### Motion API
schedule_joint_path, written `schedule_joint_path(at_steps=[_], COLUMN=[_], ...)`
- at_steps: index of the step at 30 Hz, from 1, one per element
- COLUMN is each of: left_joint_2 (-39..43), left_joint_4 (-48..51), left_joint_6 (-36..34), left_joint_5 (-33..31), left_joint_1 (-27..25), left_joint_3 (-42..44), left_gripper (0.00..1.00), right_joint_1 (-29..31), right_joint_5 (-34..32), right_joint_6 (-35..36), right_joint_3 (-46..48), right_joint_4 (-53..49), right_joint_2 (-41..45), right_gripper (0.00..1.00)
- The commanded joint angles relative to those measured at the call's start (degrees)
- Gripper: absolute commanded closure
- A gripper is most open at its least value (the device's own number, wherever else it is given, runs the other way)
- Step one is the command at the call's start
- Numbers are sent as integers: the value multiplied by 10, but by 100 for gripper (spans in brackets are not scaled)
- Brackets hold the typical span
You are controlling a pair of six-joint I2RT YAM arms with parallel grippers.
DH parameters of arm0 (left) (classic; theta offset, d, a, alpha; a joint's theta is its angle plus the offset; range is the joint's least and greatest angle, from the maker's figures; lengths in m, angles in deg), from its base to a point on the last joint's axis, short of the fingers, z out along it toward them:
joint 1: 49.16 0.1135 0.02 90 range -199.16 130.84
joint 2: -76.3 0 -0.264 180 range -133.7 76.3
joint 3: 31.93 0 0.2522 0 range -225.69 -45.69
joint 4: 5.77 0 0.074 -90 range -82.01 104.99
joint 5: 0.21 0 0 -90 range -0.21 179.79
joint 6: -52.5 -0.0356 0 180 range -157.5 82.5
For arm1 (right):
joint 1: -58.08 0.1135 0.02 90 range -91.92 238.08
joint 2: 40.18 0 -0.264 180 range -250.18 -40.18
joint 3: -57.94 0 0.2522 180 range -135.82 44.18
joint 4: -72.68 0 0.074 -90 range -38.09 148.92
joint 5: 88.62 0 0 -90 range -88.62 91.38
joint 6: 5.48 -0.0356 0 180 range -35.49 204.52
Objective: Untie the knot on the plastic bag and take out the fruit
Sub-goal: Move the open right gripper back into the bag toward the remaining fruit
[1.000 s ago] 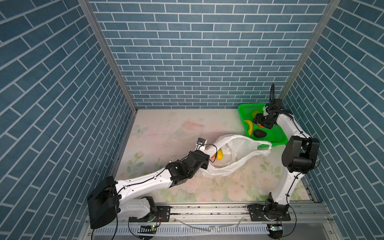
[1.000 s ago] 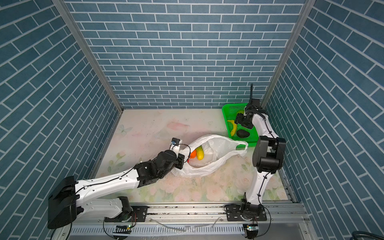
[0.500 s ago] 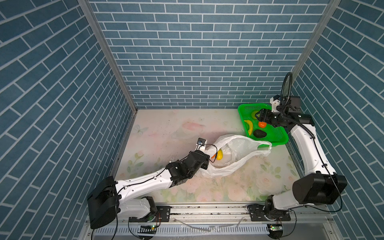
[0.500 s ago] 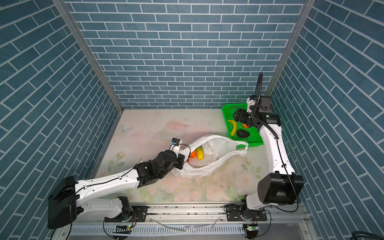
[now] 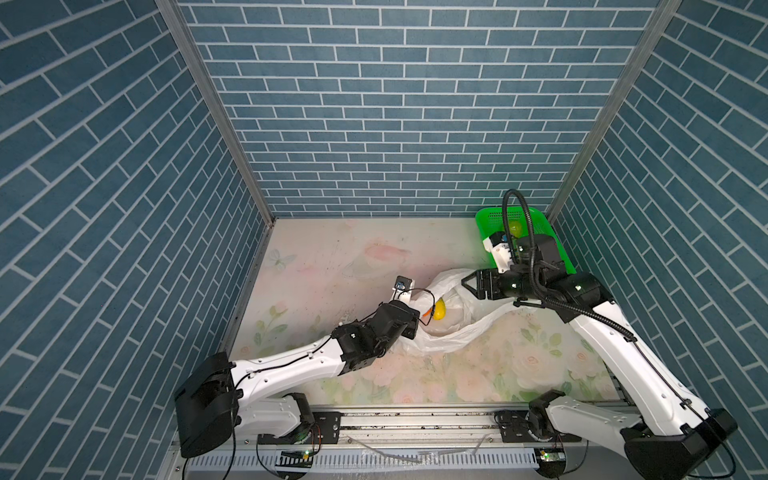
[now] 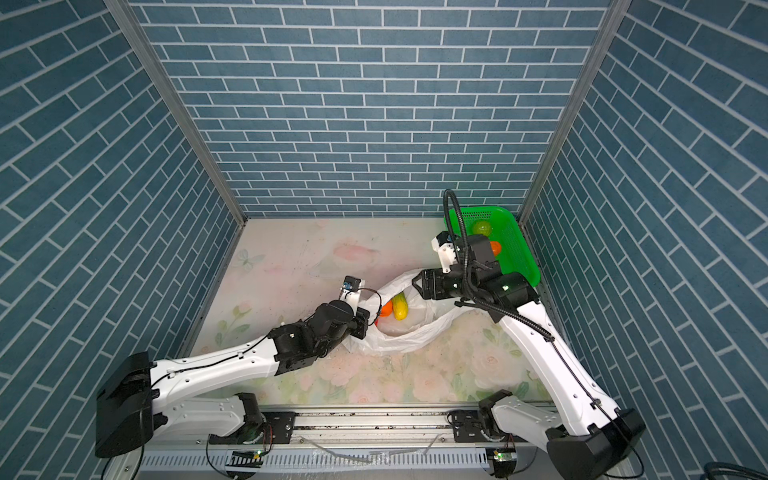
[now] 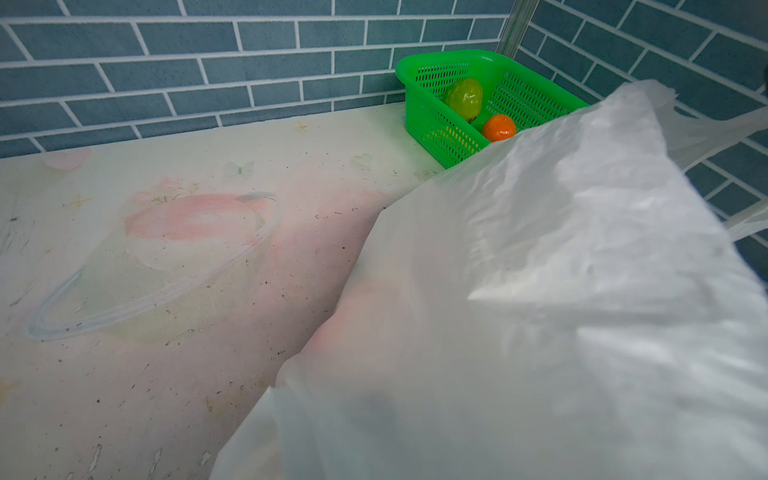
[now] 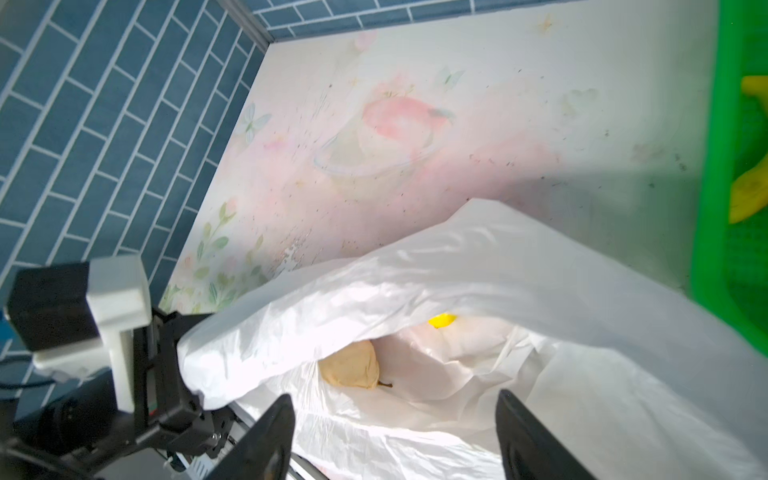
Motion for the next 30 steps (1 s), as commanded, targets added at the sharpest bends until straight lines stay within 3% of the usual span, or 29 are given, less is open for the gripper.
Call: schedule_joint_path(at_steps=[1,6,13,30], left_joint_2=[-7,-9,-4,-11], left_joint_4=[-6,-8,-5,-12], left_joint_6=[-3,-1,0,-2], left_joint_5=[1,1,-1,-4], left_joint_1=[-3,-3,-4,-4], left_joint_3=[-12,-11,-9,-12], left_gripper=[100,100,100,100], right_joint_1=[41,83,96,133], right_joint_5=[-50,-86,-152,-146], right_joint_6=[-30,-28,-13,-33], right_joint_3=[54,159,270,376], right_joint_4=[27,118,234,256], right_joint_2=[20,58,67,25], right_gripper=[25,25,26,30])
